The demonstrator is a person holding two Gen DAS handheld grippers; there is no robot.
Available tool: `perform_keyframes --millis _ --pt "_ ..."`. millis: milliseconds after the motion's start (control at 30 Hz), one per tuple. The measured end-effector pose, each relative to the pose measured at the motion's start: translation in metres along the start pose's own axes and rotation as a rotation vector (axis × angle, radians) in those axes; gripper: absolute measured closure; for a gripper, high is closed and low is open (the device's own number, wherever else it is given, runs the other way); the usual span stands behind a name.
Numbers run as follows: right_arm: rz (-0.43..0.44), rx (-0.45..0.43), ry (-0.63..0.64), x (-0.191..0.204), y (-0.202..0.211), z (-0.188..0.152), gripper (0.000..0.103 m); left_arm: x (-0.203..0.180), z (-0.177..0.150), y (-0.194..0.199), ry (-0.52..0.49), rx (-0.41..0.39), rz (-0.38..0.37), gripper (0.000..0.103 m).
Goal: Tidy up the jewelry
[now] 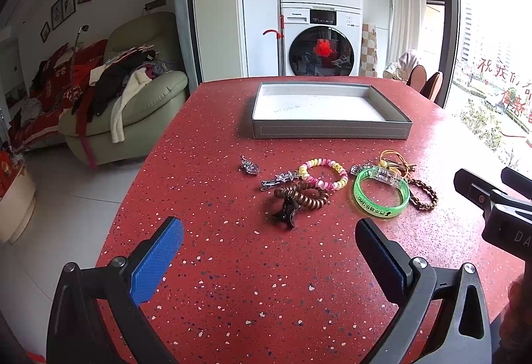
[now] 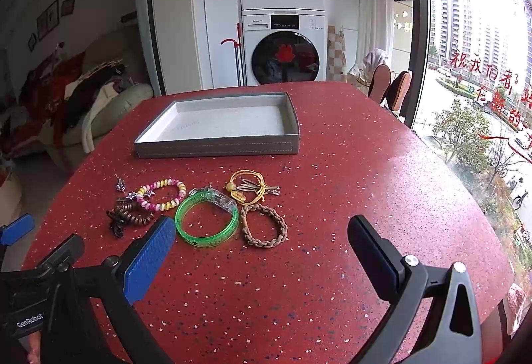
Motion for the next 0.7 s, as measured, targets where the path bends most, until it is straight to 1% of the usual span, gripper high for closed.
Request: perform_keyframes --millis 267,700 --pt "0.005 -0.012 -0.012 -0.002 0.003 0.001 0.000 0.000 0.001 0.002 0.003 -0.003 0.007 0.000" --pt "-0.016 -0.042 -0.019 -0.008 0.010 0.006 0.000 -0.001 0.003 0.004 0.014 -0.007 -0.005 0.000"
Point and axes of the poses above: each gripper's, at about its wrist camera, not at the fingertips, and y roughly against the way its jaws point, x to its left, z to its top, the point moved 6 cm from there along -y, roughly the way its jaws point, and after that the axes turned 6 degrees about y, right-handed, at the moved point
